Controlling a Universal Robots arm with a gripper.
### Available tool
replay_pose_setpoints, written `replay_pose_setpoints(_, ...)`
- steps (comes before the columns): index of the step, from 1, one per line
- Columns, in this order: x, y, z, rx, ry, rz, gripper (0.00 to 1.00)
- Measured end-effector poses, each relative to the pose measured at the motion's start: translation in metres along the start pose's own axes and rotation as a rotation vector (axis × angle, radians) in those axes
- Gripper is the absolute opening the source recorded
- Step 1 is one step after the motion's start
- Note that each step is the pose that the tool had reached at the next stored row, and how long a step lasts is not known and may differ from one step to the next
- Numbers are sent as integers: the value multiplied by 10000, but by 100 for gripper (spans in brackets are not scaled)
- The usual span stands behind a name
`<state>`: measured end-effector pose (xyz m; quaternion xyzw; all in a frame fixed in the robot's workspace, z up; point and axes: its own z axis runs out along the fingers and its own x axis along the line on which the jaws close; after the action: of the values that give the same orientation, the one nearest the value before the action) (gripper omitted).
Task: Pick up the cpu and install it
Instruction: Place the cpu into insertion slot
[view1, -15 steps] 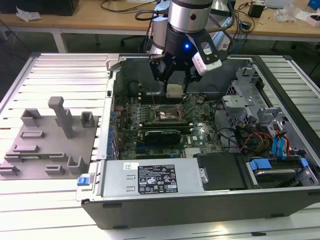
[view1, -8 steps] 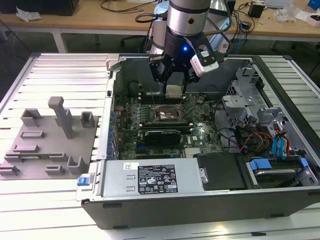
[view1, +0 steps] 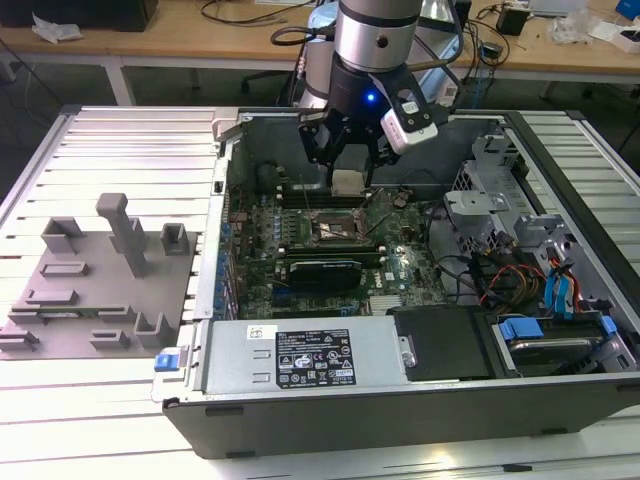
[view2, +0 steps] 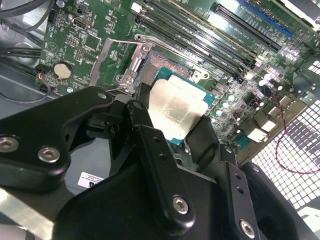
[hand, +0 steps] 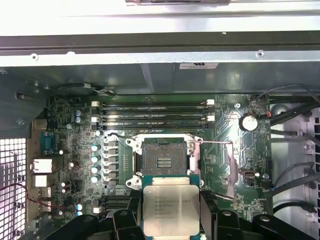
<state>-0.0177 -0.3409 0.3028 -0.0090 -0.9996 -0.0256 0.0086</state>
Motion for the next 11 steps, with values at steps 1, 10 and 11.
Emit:
replay_pose_setpoints(1,0,0,0,0,0,1,55)
replay_pose_setpoints(10,-3,0,0,0,0,0,55)
replay_pose_setpoints(11,-4,0,0,0,0,1,55)
